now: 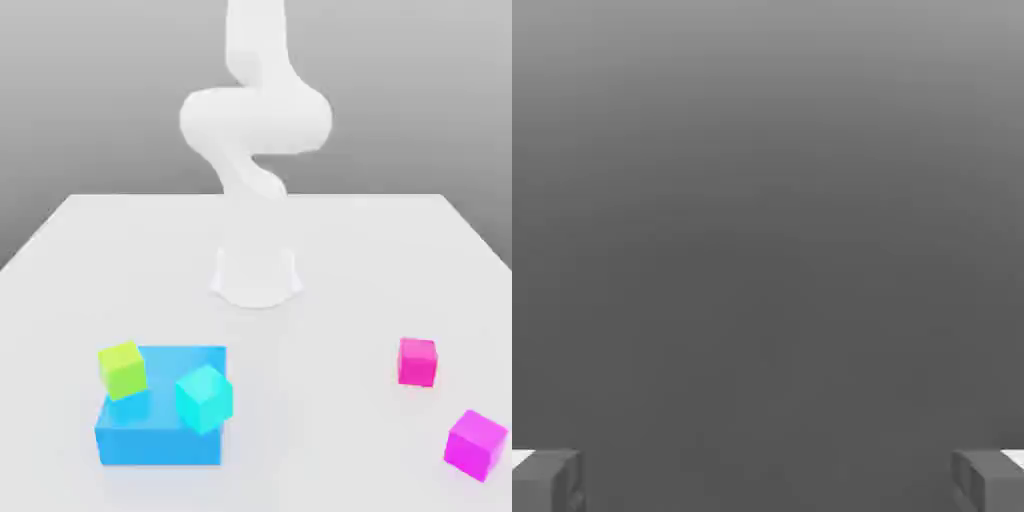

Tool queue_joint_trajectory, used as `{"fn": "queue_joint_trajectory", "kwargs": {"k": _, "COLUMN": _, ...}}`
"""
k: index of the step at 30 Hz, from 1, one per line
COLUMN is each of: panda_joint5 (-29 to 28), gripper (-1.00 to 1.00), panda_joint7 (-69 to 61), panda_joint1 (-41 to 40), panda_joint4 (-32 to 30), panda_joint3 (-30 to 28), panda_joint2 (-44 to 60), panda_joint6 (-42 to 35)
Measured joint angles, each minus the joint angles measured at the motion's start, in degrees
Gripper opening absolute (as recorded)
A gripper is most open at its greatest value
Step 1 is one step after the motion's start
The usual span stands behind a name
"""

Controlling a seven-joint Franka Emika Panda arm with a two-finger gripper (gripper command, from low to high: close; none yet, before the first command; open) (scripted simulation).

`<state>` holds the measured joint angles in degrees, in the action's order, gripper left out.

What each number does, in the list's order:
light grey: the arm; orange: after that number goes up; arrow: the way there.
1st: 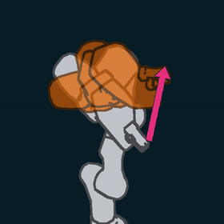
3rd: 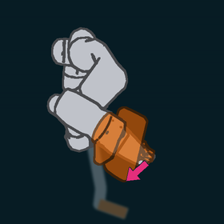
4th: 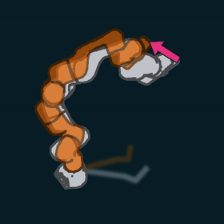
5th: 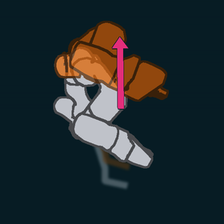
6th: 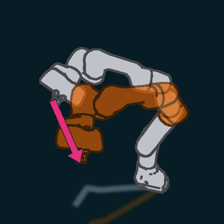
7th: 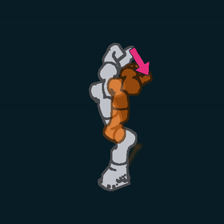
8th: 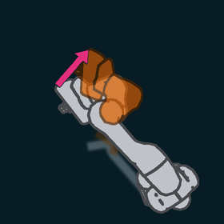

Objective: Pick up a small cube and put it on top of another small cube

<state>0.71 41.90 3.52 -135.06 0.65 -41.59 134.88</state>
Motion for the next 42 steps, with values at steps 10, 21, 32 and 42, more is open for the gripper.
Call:
{"fn": "queue_joint_trajectory", "kwargs": {"k": 10, "panda_joint5": 2.5, "gripper": 0.0, "panda_joint7": -18.0, "panda_joint1": 16.2, "panda_joint4": -14.8, "panda_joint3": 4.2, "panda_joint2": 20.5, "panda_joint6": 14.5}}
{"fn": "queue_joint_trajectory", "kwargs": {"k": 21, "panda_joint5": -4.0, "gripper": 0.0, "panda_joint7": -29.2, "panda_joint1": 28.4, "panda_joint4": -28.1, "panda_joint3": 10.6, "panda_joint2": 45.0, "panda_joint6": 32.0}}
{"fn": "queue_joint_trajectory", "kwargs": {"k": 32, "panda_joint5": -10.5, "gripper": -1.0, "panda_joint7": -24.5, "panda_joint1": 35.8, "panda_joint4": -26.2, "panda_joint3": 2.0, "panda_joint2": 56.7, "panda_joint6": 41.3}}
{"fn": "queue_joint_trajectory", "kwargs": {"k": 42, "panda_joint5": -1.7, "gripper": -1.0, "panda_joint7": -31.7, "panda_joint1": 32.3, "panda_joint4": -28.6, "panda_joint3": 6.8, "panda_joint2": 41.8, "panda_joint6": 29.0}}
